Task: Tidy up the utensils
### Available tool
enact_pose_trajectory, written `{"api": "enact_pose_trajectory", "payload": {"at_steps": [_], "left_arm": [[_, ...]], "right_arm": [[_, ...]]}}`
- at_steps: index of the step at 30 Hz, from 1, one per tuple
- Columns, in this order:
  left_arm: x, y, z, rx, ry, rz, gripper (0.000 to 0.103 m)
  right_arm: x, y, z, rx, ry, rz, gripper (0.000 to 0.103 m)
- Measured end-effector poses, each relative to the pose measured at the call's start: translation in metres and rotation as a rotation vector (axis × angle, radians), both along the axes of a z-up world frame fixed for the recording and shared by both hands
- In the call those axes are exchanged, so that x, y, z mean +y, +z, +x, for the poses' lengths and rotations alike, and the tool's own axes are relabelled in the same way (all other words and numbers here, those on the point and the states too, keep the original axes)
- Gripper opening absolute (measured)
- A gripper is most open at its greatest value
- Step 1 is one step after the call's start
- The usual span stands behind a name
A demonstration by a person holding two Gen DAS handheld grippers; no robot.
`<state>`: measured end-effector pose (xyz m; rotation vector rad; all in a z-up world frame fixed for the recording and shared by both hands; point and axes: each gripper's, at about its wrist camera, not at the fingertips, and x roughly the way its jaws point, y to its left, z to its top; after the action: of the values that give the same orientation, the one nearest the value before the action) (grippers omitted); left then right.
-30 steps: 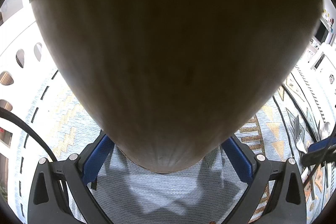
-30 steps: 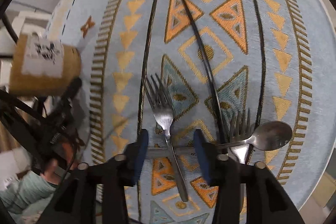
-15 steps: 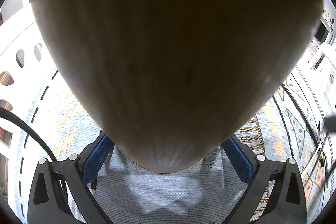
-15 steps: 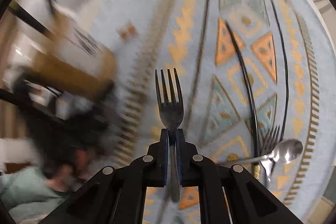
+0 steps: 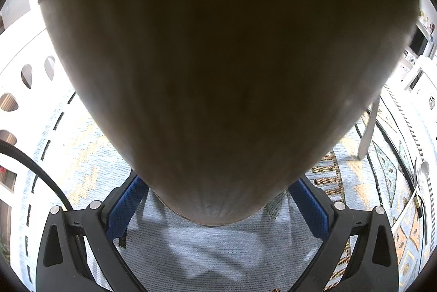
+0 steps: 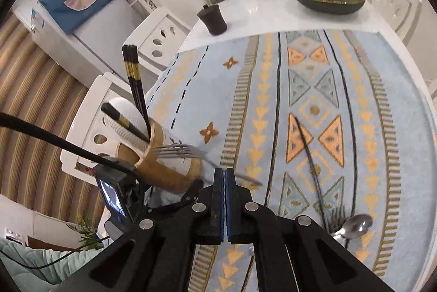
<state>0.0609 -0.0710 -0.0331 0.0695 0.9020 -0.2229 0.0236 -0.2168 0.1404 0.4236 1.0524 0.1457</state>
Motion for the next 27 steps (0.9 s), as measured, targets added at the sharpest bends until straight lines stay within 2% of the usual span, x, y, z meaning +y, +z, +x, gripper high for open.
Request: {"api": "enact_pose_trajectory", "payload": {"at_steps": [4, 10, 14, 16, 19, 21, 22, 23, 24, 25, 27], "left_arm": [[0.000, 0.000, 0.000, 0.000, 0.000, 0.000, 0.102], [0.000, 0.000, 0.000, 0.001, -0.001, -0.002, 0.102], [0.000, 0.000, 0.000, 0.001, -0.001, -0.002, 0.102], [0.000, 0.000, 0.000, 0.001, -0.001, -0.002, 0.102], [0.000, 0.000, 0.000, 0.001, -0.001, -0.002, 0.102], [0.000, 0.000, -0.001, 0.001, -0.001, -0.002, 0.102], [0.000, 0.000, 0.000, 0.000, -0.001, -0.001, 0.102], [0.000, 0.000, -0.001, 0.000, -0.001, -0.001, 0.102], [0.000, 0.000, -0.001, 0.000, -0.001, -0.001, 0.102], [0.000, 0.000, 0.000, 0.000, 0.000, -0.001, 0.102], [0.000, 0.000, 0.000, 0.000, 0.000, 0.000, 0.102]], "right_arm": [[-0.013, -0.016, 0.008, 0.091, -0.002, -0.030, 0.002], [-0.014, -0.056, 0.032, 0.228, 0.049, -0.006, 0.006], [-0.007, -0.076, 0.047, 0.292, 0.118, -0.078, 0.007], [-0.016, -0.080, 0.045, 0.313, 0.113, -0.072, 0.007], [-0.039, -0.083, 0.035, 0.356, 0.056, -0.081, 0.008], [-0.061, -0.086, 0.019, 0.397, -0.010, -0.049, 0.012], [-0.073, -0.088, 0.009, 0.419, -0.058, -0.022, 0.019], [-0.081, -0.088, 0.000, 0.436, -0.100, 0.004, 0.033], [-0.091, -0.089, -0.010, 0.450, -0.153, 0.029, 0.040], [-0.099, -0.088, -0.022, 0.449, -0.205, 0.055, 0.043], [-0.110, -0.089, -0.039, 0.456, -0.273, 0.087, 0.043]]}}
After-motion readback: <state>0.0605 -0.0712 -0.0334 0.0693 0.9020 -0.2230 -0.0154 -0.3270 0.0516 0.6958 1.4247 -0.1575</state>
